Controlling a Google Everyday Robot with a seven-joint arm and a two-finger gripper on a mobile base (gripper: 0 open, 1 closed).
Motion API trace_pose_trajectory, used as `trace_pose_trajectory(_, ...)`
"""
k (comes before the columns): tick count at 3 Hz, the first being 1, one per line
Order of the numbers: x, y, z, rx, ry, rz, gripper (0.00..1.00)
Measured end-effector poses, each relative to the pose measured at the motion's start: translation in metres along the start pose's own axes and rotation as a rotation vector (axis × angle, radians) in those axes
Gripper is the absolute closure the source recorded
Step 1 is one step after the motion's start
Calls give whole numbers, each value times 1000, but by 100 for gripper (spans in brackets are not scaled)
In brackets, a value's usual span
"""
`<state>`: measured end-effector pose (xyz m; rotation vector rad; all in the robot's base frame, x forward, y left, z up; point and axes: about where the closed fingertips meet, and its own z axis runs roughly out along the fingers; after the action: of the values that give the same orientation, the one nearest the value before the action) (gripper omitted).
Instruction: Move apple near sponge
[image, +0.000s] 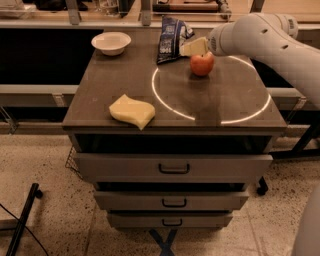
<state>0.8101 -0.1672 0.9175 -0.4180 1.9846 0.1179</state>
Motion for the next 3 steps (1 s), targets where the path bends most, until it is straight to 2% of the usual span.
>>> trace_pose_trajectory(1,30,-3,-7,-59,83,-3,0)
trace_pose_trajectory(2,53,-3,-13,-112,124,16,0)
trace_pose_trajectory(3,53,-1,-12,-114,124,17,17)
